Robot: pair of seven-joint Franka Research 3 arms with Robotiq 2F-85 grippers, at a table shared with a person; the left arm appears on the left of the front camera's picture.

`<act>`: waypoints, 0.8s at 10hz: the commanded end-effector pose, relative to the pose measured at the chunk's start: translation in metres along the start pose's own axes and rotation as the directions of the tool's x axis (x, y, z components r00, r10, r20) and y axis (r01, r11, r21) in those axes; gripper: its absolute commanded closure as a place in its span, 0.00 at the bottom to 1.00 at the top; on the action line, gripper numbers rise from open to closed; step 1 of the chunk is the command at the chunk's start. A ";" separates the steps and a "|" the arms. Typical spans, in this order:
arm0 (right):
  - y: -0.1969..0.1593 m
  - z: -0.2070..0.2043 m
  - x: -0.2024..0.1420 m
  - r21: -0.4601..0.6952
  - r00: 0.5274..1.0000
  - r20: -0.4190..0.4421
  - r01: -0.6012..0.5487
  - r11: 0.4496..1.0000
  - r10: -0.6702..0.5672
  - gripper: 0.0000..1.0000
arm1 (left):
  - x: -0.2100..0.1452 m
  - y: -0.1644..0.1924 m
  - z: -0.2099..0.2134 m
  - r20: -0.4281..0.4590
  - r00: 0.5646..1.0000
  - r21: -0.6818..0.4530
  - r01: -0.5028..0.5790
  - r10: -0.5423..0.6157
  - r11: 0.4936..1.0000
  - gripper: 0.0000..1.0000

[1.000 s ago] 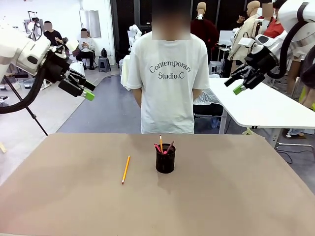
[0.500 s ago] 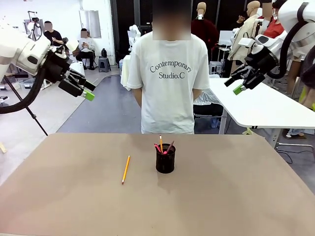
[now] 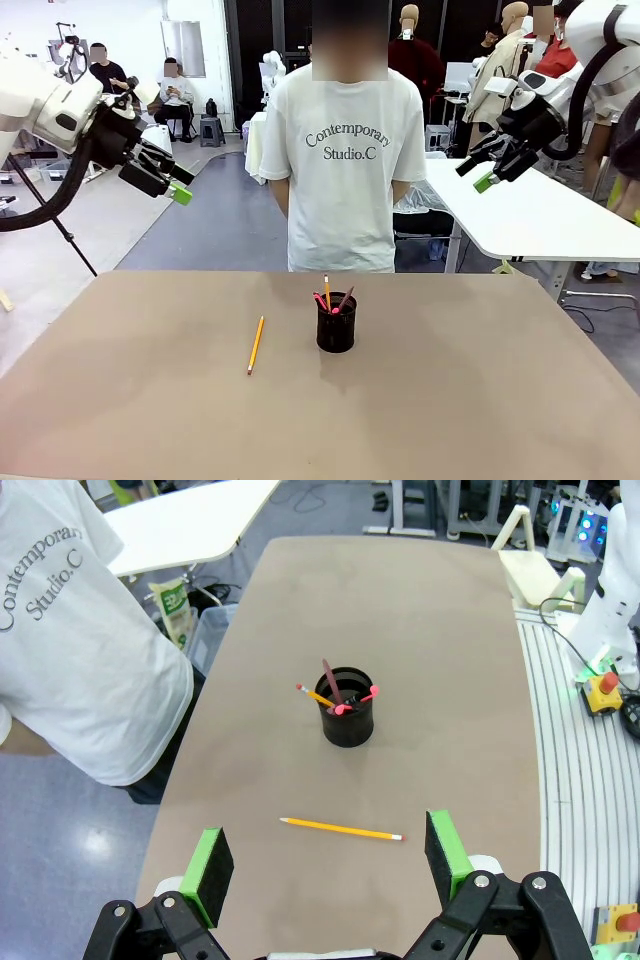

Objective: Place the pens into the pen holder.
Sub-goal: Pick up a writing instrument from the table and place it into the Pen holder.

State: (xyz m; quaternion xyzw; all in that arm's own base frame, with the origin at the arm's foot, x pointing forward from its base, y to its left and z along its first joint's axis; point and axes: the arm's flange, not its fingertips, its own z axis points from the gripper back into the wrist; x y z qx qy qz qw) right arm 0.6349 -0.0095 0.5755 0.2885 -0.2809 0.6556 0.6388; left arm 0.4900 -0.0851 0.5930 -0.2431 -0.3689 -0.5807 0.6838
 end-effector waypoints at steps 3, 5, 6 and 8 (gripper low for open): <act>0.004 -0.002 0.000 -0.003 1.000 0.001 0.008 1.000 -0.008 0.00 | 0.028 -0.005 -0.035 -0.411 0.863 0.060 -0.298 0.295 0.953 0.00; 0.004 -0.002 0.000 -0.003 1.000 0.001 0.008 1.000 -0.008 0.00 | 0.048 -0.008 -0.064 -0.563 0.756 0.106 -0.334 0.334 0.936 0.00; 0.004 -0.002 0.000 -0.003 1.000 0.001 0.008 1.000 -0.008 0.00 | 0.056 -0.012 -0.071 -0.582 0.722 0.136 -0.367 0.374 0.920 0.00; 0.004 -0.002 0.000 -0.003 1.000 0.001 0.008 1.000 -0.008 0.00 | 0.050 -0.012 -0.077 -0.607 0.639 0.277 -0.387 0.472 0.880 0.00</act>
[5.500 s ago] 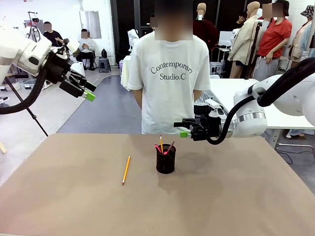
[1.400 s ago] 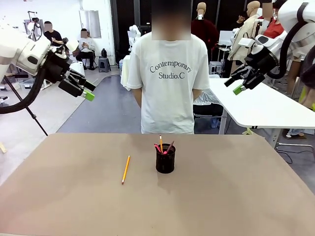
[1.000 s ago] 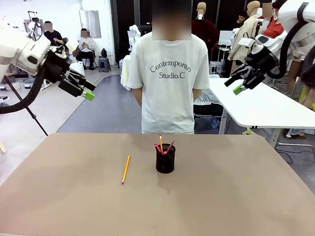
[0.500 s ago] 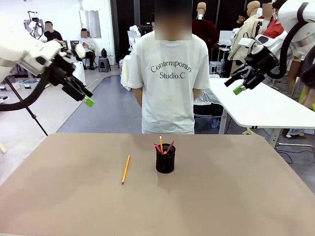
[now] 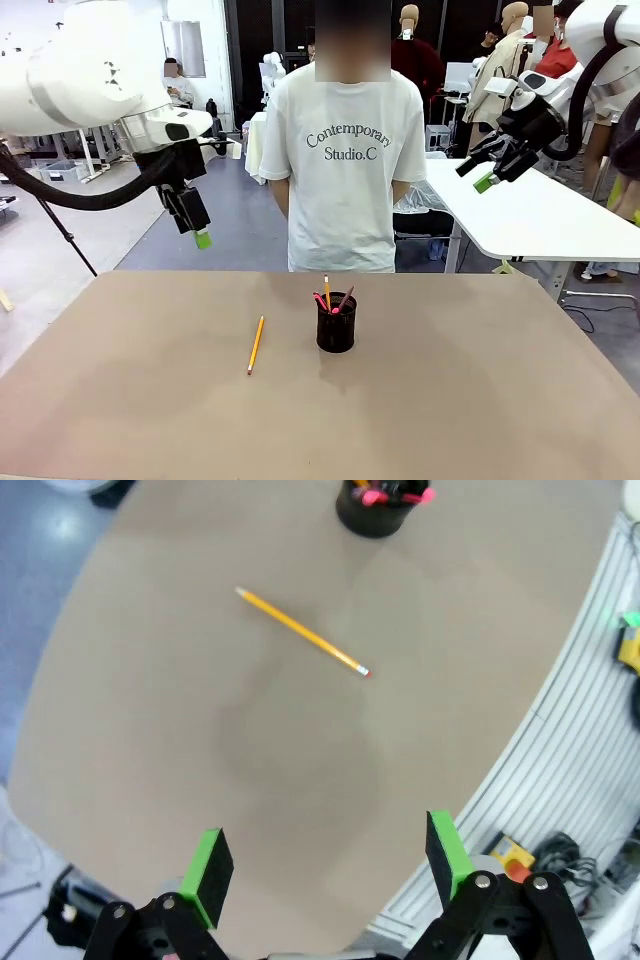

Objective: Place the pens into the pen holder.
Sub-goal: Pick up a writing instrument from the table and place it into the Pen holder.

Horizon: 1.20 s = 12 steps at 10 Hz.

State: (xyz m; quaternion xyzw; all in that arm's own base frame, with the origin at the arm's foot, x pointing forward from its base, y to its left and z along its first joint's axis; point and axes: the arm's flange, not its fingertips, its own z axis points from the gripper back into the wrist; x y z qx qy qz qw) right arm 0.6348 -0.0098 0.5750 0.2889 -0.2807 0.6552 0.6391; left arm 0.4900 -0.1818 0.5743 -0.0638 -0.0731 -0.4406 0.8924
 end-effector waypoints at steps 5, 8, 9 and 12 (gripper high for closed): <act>0.004 -0.001 0.001 -0.004 1.000 0.001 0.007 1.000 -0.007 0.00 | -0.004 0.000 -0.001 0.038 0.998 -0.003 0.050 -0.050 0.999 0.00; 0.004 -0.001 0.001 -0.004 1.000 0.001 0.007 1.000 -0.007 0.00 | 0.019 -0.005 -0.006 -0.064 0.991 0.002 -0.120 0.120 0.993 0.00; 0.004 -0.001 0.001 -0.004 1.000 0.001 0.007 1.000 -0.007 0.00 | 0.030 -0.010 -0.014 -0.072 0.986 -0.023 -0.155 0.153 0.988 0.00; 0.004 -0.001 0.001 -0.004 1.000 0.001 0.007 1.000 -0.007 0.00 | 0.050 -0.023 -0.028 -0.098 0.939 0.054 -0.326 0.330 0.944 0.00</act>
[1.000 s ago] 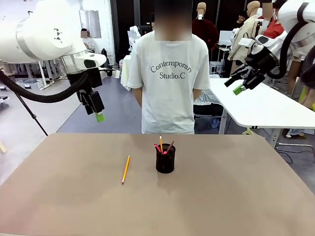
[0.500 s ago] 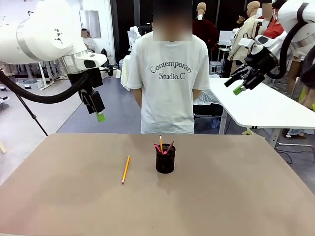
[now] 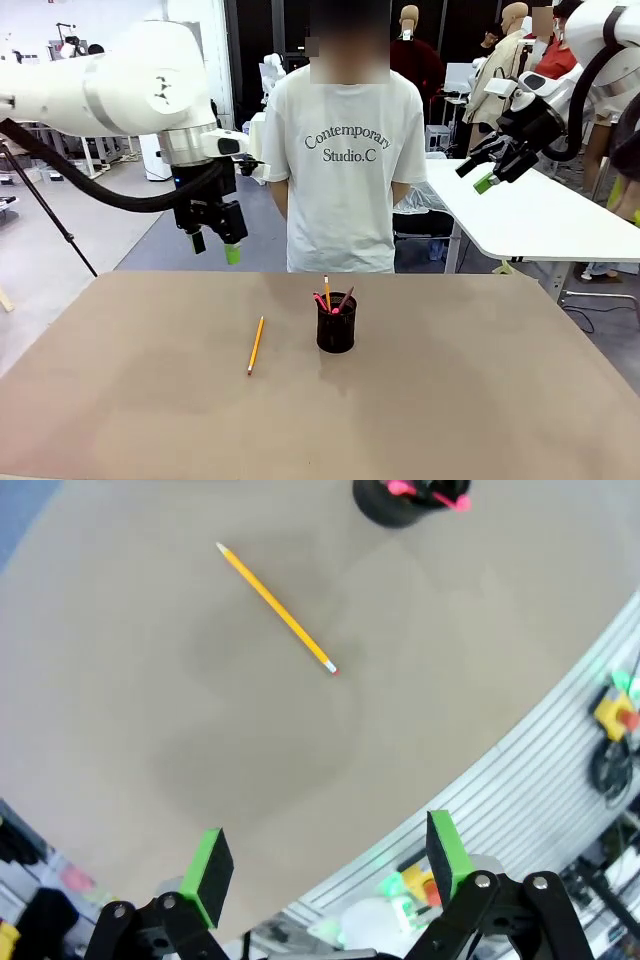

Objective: Place the pens into the pen holder.
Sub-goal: Pick up a writing instrument from the table and place it into the Pen holder.

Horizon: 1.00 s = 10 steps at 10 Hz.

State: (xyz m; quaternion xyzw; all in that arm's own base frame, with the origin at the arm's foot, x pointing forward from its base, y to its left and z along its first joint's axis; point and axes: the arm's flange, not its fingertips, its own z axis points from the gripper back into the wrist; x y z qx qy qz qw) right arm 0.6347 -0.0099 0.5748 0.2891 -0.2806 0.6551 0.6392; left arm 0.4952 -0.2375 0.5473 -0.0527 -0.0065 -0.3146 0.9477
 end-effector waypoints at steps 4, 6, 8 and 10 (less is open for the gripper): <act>0.004 -0.001 0.001 -0.004 1.000 0.001 0.007 1.000 -0.006 0.00 | 0.007 -0.002 0.001 0.010 0.998 0.013 -0.055 0.055 0.998 0.00; 0.004 -0.001 0.001 -0.004 1.000 0.001 0.007 1.000 -0.006 0.00 | 0.007 -0.002 0.001 0.010 0.998 0.013 -0.055 0.055 0.998 0.00; 0.004 -0.001 0.001 -0.004 1.000 0.001 0.007 1.000 -0.006 0.00 | 0.013 -0.002 0.000 0.013 0.998 0.014 -0.069 0.069 0.997 0.00; 0.004 -0.001 0.001 -0.004 1.000 0.001 0.007 1.000 -0.006 0.00 | 0.044 -0.036 -0.029 -0.084 0.936 0.156 -0.327 0.342 0.932 0.00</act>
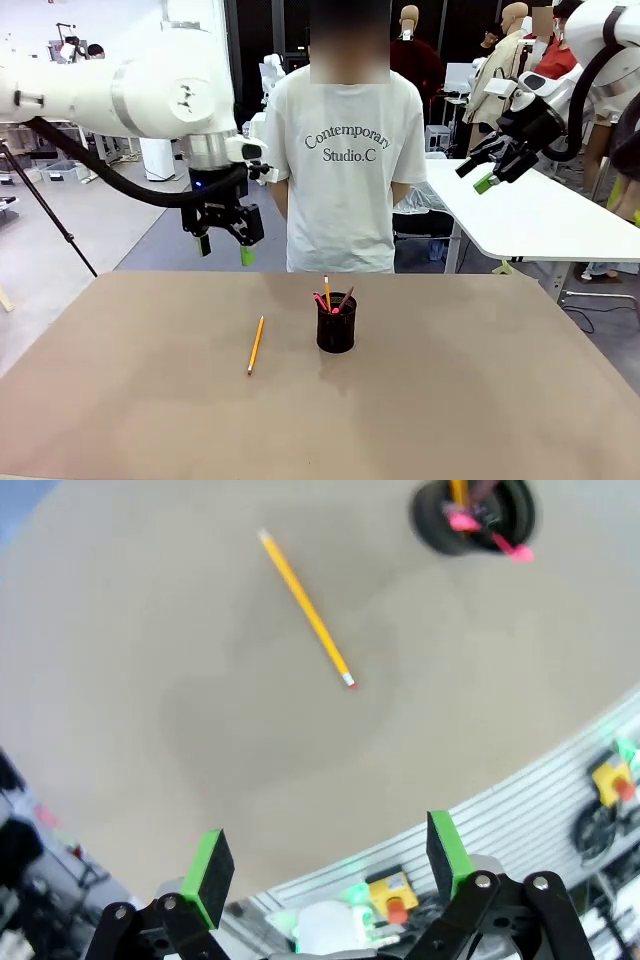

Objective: Place the pens into the pen holder.
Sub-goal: Pick up a writing instrument from the table and place it into the Pen holder.

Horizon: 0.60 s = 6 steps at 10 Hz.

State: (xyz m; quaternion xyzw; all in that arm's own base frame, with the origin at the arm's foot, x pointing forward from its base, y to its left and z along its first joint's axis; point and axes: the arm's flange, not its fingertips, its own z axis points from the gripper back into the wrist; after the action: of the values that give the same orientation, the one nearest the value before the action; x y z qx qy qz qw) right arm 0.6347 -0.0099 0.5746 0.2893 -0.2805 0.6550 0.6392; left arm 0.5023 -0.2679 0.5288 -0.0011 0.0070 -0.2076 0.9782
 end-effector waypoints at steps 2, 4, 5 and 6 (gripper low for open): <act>0.004 -0.001 0.001 -0.004 1.000 0.001 0.006 1.000 -0.006 0.00 | 0.026 -0.046 -0.023 -0.112 0.970 0.037 -0.215 0.218 0.976 0.00; 0.004 -0.001 0.001 -0.004 1.000 0.001 0.006 1.000 -0.006 0.00 | 0.029 -0.056 -0.043 -0.043 0.929 0.078 -0.363 0.367 0.929 0.00; 0.004 -0.001 0.001 -0.004 1.000 0.001 0.006 1.000 -0.006 0.00 | 0.029 -0.053 -0.055 -0.017 0.923 0.039 -0.385 0.385 0.922 0.00; 0.004 -0.001 0.001 -0.004 1.000 0.001 0.006 1.000 -0.006 0.00 | 0.024 -0.046 -0.056 0.010 0.918 0.023 -0.396 0.396 0.918 0.00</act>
State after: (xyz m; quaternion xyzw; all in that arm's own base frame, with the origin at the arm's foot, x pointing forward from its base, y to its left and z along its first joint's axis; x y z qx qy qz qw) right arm 0.6346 -0.0099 0.5745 0.2894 -0.2804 0.6550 0.6393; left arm 0.5097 -0.3328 0.4747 0.0167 0.0255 -0.0171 0.9994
